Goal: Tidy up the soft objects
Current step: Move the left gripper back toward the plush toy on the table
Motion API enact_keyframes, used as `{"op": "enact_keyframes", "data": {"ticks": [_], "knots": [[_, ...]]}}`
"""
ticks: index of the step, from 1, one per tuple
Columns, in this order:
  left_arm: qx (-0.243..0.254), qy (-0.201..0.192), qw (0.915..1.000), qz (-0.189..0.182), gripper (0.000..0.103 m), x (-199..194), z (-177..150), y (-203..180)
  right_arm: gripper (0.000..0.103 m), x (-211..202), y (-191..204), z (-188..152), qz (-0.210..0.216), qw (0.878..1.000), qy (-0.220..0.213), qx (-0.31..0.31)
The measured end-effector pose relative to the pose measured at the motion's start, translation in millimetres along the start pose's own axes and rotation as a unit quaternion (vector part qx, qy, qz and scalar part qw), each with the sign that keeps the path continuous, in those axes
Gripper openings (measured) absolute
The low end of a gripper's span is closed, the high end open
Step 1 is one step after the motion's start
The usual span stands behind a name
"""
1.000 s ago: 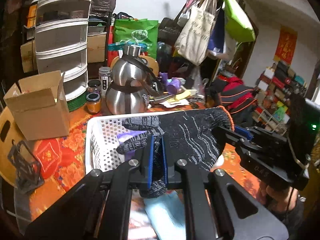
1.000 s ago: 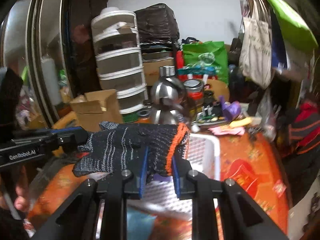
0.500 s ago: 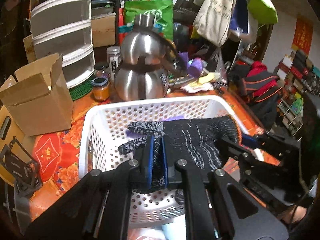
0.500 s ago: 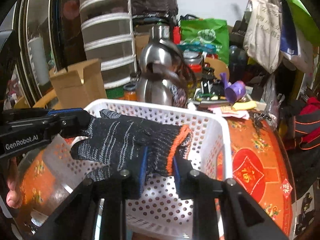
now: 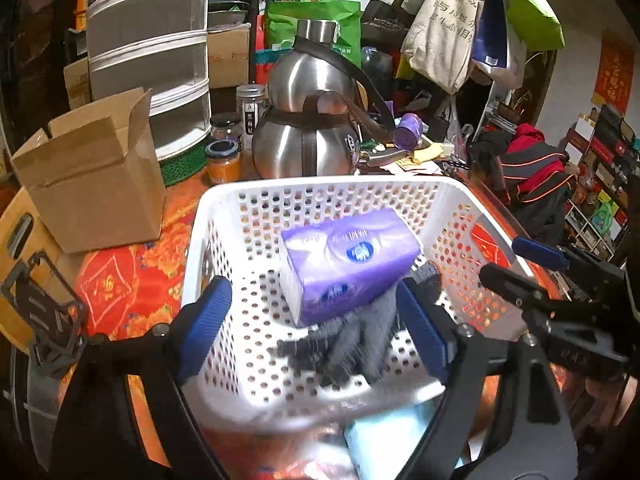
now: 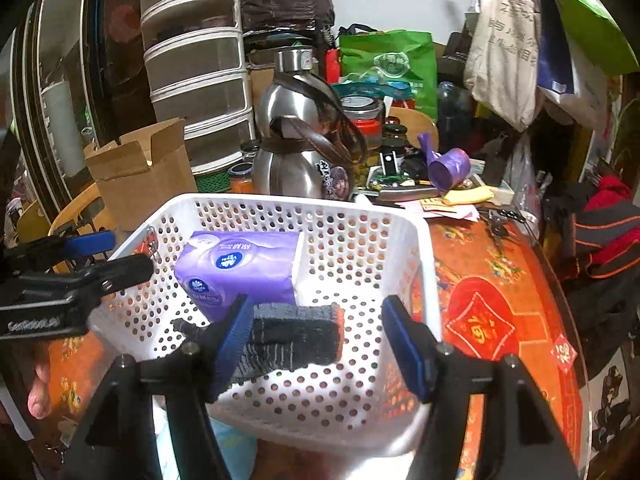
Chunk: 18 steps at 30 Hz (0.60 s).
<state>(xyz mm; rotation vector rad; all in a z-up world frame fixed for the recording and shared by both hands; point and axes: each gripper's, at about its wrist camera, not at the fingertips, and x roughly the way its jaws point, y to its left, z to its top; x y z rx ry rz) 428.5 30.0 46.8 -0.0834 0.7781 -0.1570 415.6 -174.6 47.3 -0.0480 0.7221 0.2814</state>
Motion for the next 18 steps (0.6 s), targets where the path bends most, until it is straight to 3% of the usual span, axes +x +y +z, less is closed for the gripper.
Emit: {"op": "enact_keyframes", "data": {"ticks": [8,13,18], "knots": [[-0.007,0.009,0.9999,0.001,0.084,-35,-48,-4,0.07,-30,0,-31,0.007,1.0,-0.019,0.016],[-0.023,0.027,0.9986,-0.038,0.084,-54,-86,-6,0.073,-52,1,-64,0.017,0.999,-0.028,0.022],[-0.023,0.018,0.9991,-0.029,0.084,-75,-122,-8,0.073,-76,5,-101,0.018,0.999,-0.029,0.019]]}}
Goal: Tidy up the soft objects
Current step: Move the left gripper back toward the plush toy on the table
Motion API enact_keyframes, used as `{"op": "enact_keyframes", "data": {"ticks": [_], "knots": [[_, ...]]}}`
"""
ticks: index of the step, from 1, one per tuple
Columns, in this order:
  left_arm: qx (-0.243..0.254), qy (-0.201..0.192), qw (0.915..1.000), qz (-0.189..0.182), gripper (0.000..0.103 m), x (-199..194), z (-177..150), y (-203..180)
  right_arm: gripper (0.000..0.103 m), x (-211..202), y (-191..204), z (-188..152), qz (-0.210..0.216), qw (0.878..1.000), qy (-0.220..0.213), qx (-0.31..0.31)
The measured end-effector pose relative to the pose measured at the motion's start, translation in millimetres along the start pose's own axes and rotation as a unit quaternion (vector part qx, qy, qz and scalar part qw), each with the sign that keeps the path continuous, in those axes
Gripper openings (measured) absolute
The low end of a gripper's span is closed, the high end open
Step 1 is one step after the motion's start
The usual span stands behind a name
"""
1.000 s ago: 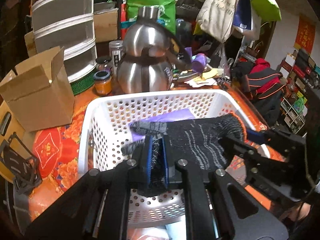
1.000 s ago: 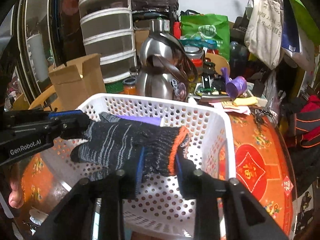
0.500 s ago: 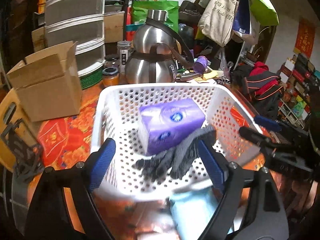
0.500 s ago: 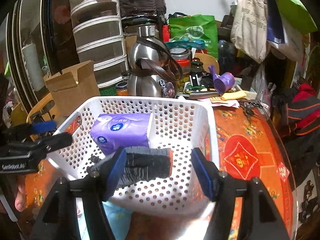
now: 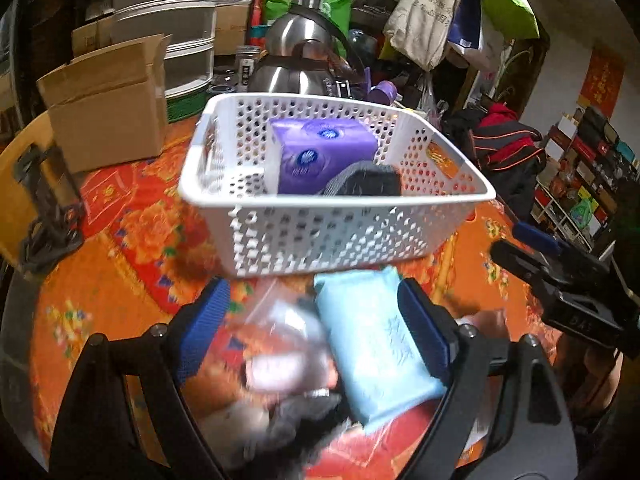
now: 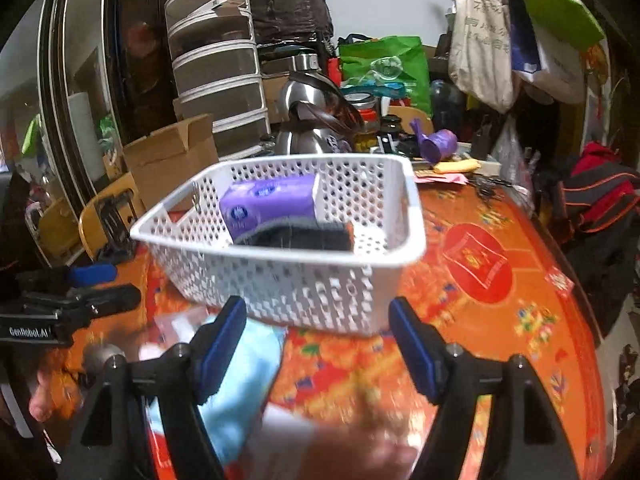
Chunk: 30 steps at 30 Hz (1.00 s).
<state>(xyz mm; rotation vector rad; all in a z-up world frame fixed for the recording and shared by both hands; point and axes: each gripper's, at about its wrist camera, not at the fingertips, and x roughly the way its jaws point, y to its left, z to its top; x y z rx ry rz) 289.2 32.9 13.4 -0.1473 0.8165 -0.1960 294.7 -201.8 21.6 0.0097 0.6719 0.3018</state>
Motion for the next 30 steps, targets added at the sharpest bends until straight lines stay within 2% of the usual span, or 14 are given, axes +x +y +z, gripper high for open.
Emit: {"op": "enact_keyframes", "data": {"ticks": [3,10,13,16,20,23,25,30], "knots": [[-0.013,-0.008,0.9998,-0.012,0.084,-15,-23,6,0.073,-13,3,-25,0.02,1.0,0.002,0.011],[-0.009,-0.03,0.9995,0.003,0.084,-48,-63,11,0.073,-28,20,-73,0.034,0.999,0.013,0.007],[-0.009,-0.036,0.9992,0.013,0.084,-62,-76,17,0.073,-36,28,-83,0.038,0.999,0.007,0.012],[-0.017,-0.034,0.9992,0.013,0.084,-72,-87,27,0.073,-42,43,-95,0.065,0.998,0.008,0.018],[-0.018,-0.026,0.9988,0.037,0.084,-80,-107,38,0.073,-46,68,-109,0.098,0.995,0.012,0.015],[-0.024,-0.023,0.9987,0.038,0.084,-86,-120,45,0.073,-50,91,-117,0.111,0.994,0.01,0.006],[-0.026,-0.019,0.9987,0.04,0.084,-88,-127,50,0.067,-50,104,-121,0.125,0.992,0.01,0.002],[-0.019,-0.003,0.9991,0.038,0.084,-86,-144,55,0.051,-31,129,-131,0.154,0.987,0.048,-0.01]]}}
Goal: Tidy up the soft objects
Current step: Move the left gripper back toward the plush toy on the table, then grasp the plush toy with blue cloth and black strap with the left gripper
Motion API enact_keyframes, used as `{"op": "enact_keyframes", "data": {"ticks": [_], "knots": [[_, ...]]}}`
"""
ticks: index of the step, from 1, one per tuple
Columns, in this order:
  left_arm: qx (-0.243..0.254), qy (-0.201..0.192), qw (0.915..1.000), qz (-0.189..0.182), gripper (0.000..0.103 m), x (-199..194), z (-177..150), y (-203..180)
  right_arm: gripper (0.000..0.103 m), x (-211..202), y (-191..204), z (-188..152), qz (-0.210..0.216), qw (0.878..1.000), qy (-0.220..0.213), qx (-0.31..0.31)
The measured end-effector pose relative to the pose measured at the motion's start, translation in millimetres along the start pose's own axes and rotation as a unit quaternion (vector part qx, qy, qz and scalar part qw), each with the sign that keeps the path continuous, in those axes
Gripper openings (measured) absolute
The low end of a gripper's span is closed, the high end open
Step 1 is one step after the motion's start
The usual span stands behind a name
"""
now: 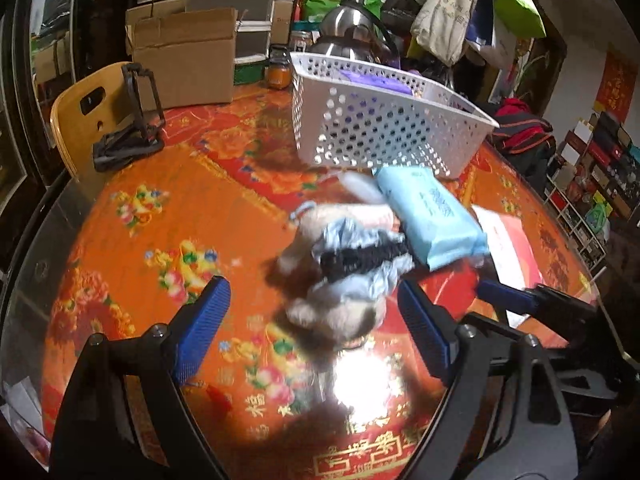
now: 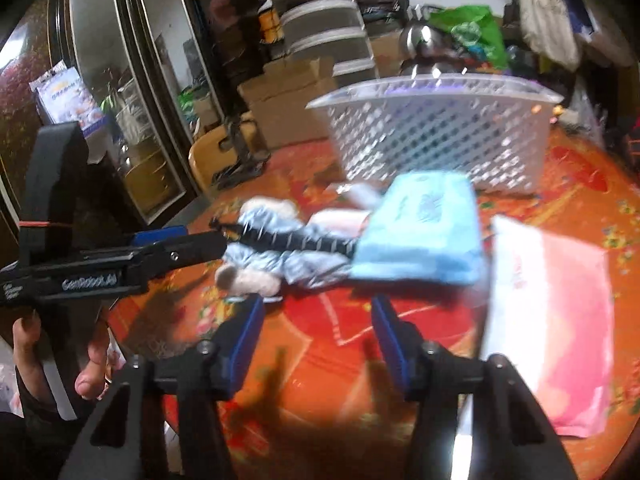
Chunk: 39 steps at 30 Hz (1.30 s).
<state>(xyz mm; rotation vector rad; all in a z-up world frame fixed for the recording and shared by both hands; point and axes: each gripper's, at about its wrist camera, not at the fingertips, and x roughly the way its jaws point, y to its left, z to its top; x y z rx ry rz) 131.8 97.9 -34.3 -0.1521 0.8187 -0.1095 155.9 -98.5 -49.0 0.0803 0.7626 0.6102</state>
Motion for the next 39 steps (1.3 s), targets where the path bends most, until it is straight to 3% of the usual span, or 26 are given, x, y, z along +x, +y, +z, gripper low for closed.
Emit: {"op": "enact_keyframes", "data": {"ticks": [4,16,25,27,28,30,39], "knots": [[0.006,0.018,0.9998,-0.003,0.083,11,-9,0,0.041,29,-2,-3,0.003,0.999,0.039,0.009],[-0.001,0.044,0.9978,-0.049,0.069,39,2,2,0.041,60,-11,18,-0.013,0.998,0.058,0.029],[-0.004,0.052,0.9947,-0.089,0.065,41,7,-1,0.041,65,-25,27,0.012,0.997,0.06,0.053],[0.001,0.055,0.9949,-0.084,0.053,44,8,-4,0.041,67,-27,29,0.016,0.996,0.065,0.056],[0.005,0.057,0.9951,-0.08,0.041,46,7,-5,0.041,69,-26,29,0.019,0.996,0.069,0.054],[0.0,0.072,0.992,-0.103,0.029,52,6,-5,0.041,70,-24,32,0.017,0.996,0.068,0.046],[0.009,0.085,0.9865,-0.14,0.025,58,5,1,0.039,80,-19,36,0.031,0.996,0.083,0.026]]}}
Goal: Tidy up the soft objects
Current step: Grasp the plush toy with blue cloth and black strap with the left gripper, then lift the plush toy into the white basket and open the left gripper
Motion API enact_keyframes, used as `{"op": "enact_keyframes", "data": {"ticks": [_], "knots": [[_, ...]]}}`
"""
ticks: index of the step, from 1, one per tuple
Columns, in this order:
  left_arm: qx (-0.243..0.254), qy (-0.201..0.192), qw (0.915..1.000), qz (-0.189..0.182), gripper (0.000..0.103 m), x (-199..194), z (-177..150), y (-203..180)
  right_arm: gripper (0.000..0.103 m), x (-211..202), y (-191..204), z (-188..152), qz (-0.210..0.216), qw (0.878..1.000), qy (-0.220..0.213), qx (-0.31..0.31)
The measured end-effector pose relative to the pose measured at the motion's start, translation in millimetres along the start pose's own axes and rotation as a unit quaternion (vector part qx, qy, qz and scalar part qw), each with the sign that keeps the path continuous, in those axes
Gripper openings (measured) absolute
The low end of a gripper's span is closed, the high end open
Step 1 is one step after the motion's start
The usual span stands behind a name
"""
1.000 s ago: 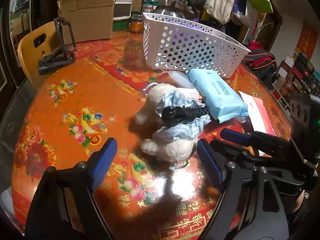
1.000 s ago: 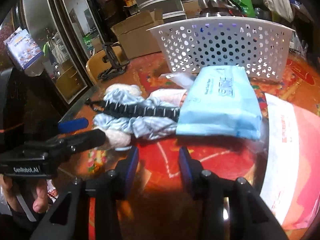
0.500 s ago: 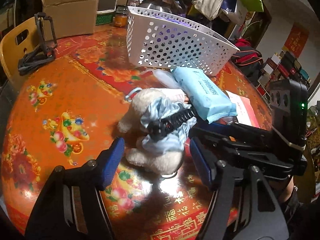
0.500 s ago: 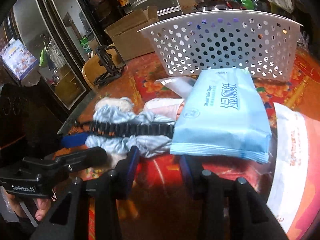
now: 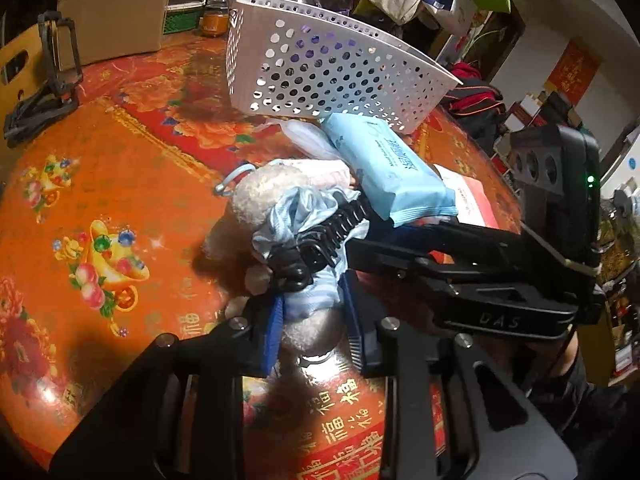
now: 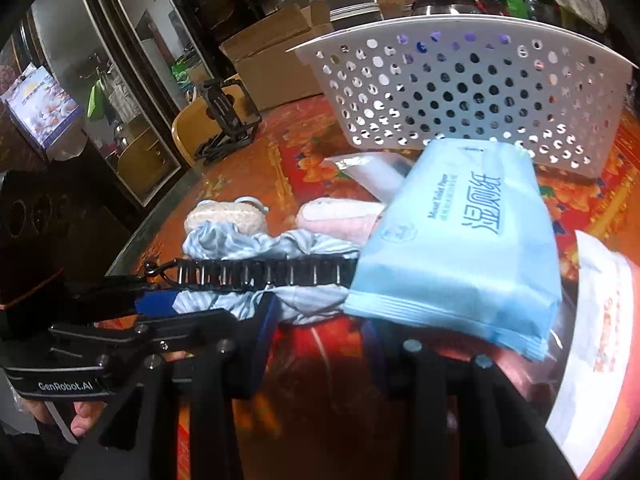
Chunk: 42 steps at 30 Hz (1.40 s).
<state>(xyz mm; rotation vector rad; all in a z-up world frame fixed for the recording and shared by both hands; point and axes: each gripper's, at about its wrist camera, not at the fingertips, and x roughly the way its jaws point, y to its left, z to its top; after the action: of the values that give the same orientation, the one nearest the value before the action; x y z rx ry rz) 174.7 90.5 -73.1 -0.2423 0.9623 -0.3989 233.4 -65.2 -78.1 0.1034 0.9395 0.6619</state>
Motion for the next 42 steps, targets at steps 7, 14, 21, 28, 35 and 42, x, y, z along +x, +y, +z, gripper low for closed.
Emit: {"op": "enact_keyframes", "data": {"ticks": [7,14,21,28,35,42], "knots": [[0.034,-0.01,0.9994,-0.004,0.024,-4,-8,-10,0.003,9,13,-2,0.022,0.999,0.019,-0.021],[0.048,-0.051,0.9975,-0.011,0.023,-35,-9,-24,0.001,-10,22,-7,0.046,0.999,-0.015,-0.027],[0.082,-0.097,0.9917,-0.018,0.023,-76,5,-52,0.0,-56,36,4,0.045,0.996,-0.07,-0.043],[0.122,-0.126,0.984,-0.029,0.023,-98,41,-83,0.0,-104,35,25,0.021,0.991,-0.121,-0.061],[0.139,-0.152,0.9775,-0.044,0.023,-99,107,-109,0.0,-146,10,72,-0.026,0.984,-0.165,-0.064],[0.136,-0.161,0.9766,-0.043,0.023,-67,200,-121,0.0,-161,-25,139,-0.073,0.98,-0.174,-0.062]]}}
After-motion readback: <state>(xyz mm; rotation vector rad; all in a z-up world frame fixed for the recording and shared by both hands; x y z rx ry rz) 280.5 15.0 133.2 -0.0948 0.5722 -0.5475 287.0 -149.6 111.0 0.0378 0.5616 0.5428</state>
